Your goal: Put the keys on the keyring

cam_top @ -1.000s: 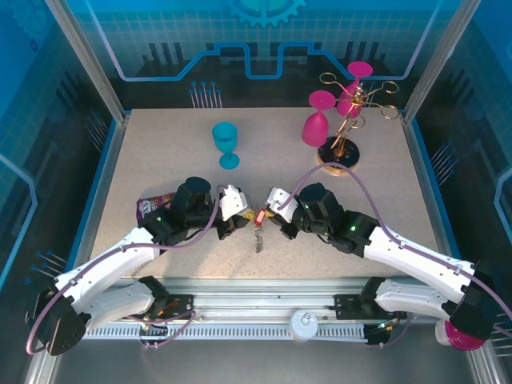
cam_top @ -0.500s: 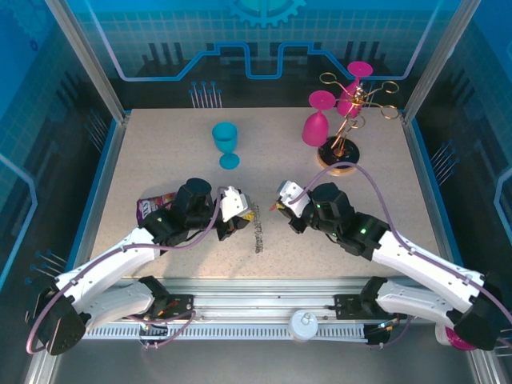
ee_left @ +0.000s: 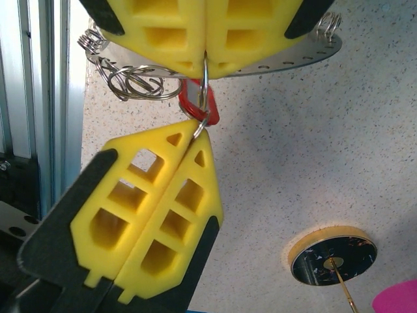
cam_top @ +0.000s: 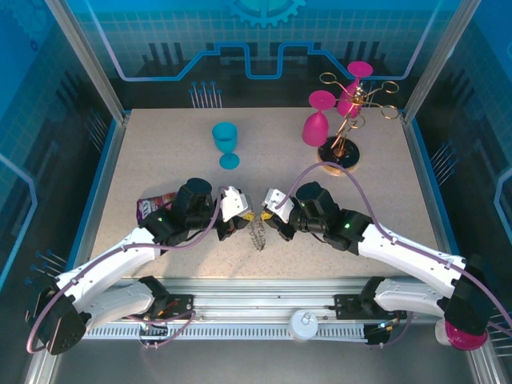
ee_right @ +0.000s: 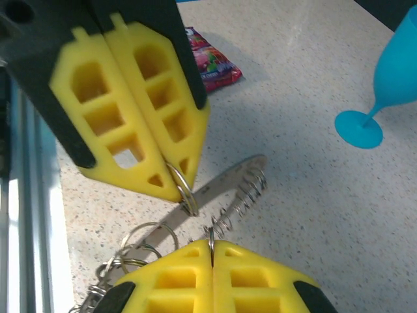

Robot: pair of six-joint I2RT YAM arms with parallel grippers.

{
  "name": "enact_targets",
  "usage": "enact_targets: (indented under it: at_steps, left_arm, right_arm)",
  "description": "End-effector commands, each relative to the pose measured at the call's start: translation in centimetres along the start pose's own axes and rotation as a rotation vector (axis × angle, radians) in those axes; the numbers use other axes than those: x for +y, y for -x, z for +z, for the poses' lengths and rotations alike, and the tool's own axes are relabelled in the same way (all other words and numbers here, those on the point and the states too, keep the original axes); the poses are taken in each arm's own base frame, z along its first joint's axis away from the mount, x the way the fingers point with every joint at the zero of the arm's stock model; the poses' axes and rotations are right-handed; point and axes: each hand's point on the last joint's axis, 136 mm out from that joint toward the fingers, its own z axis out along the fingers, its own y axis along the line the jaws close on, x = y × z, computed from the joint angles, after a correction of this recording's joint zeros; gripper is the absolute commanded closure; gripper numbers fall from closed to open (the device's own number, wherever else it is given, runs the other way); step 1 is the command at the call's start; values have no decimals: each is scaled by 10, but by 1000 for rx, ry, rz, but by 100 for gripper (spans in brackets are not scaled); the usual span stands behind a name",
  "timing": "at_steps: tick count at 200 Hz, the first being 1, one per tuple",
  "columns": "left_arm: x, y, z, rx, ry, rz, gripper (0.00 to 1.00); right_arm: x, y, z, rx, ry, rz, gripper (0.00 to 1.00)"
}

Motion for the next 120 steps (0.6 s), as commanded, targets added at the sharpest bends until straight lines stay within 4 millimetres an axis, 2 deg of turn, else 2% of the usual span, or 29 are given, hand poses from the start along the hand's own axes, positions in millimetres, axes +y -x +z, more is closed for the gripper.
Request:
enact_targets:
  at_steps: [1,79,93,111,120]
  left_arm:
    - [-5,4,2,-22,-24,18,100]
    - [-3,3,2,-15,-17,20,100]
    - [-1,3,2,-12,-7,20,100]
    - [-1,2,2,-11,-2,21,100]
    - [0,3,2,-11,0,20,100]
  right_arm:
    - [10,25,-1,-78,59,3,100]
    - [16,32,-2,-108,98,0,100]
    - [8,28,-3,-91,48,-1,100]
    - [-13,15,-5,-27,-78,6,100]
    - [-15,10,-6,1,-93,1,100]
